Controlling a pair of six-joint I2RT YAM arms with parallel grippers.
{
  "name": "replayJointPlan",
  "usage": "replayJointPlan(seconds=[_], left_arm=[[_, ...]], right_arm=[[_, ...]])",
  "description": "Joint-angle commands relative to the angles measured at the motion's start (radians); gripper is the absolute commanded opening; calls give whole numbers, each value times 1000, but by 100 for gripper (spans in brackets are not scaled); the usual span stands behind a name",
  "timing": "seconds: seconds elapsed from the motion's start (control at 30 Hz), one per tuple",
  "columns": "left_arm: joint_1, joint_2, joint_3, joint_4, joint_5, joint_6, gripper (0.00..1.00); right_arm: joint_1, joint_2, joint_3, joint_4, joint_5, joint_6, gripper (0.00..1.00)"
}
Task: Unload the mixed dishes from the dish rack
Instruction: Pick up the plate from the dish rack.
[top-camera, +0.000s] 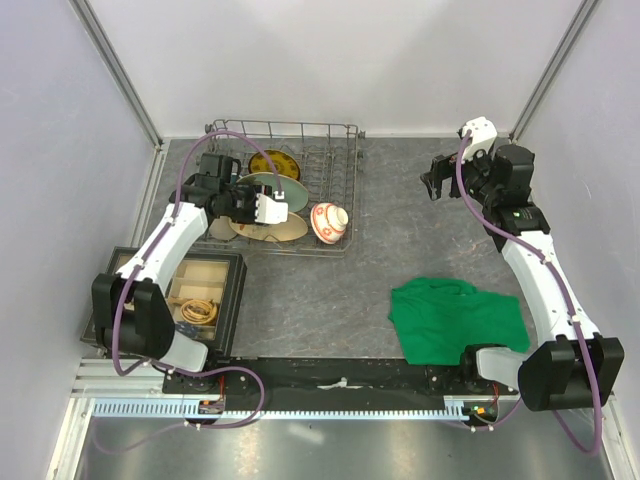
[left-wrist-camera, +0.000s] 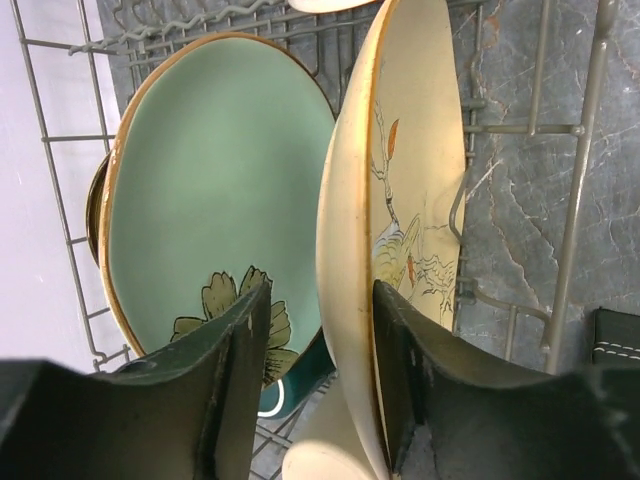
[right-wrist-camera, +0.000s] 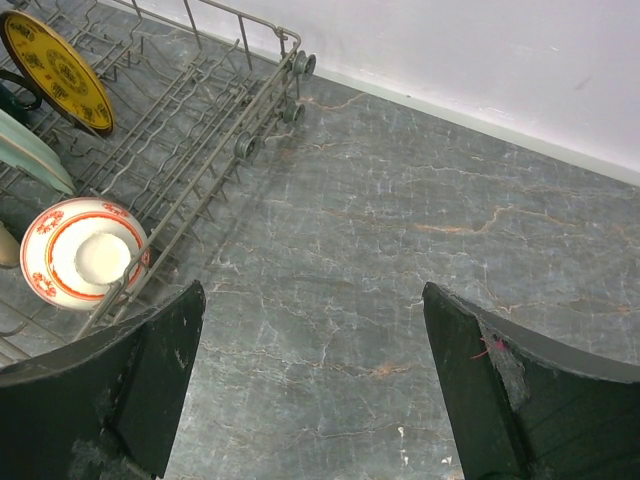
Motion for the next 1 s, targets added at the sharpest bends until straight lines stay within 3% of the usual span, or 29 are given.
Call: replayJointPlan(seconds=[0.0,0.33,0.57,0.8,0.97], left_arm=[[-7,28,61,-38,-12,40,50],[-16,62,78,-65,-16,48,47],[-28,102,125,-133,-43,42,14],[-28,100,153,-150,-33,17,2],[-33,81,159,-150,-23,-15,2]], right_arm=[[3,2,18,32,-24,-12,98],[3,6,19,31,-26,-12,98],[3,12,18,32,-27,-13,98],[3,18,16,32,-29,-12,98],[3,22,16,32,-29,-13,98]])
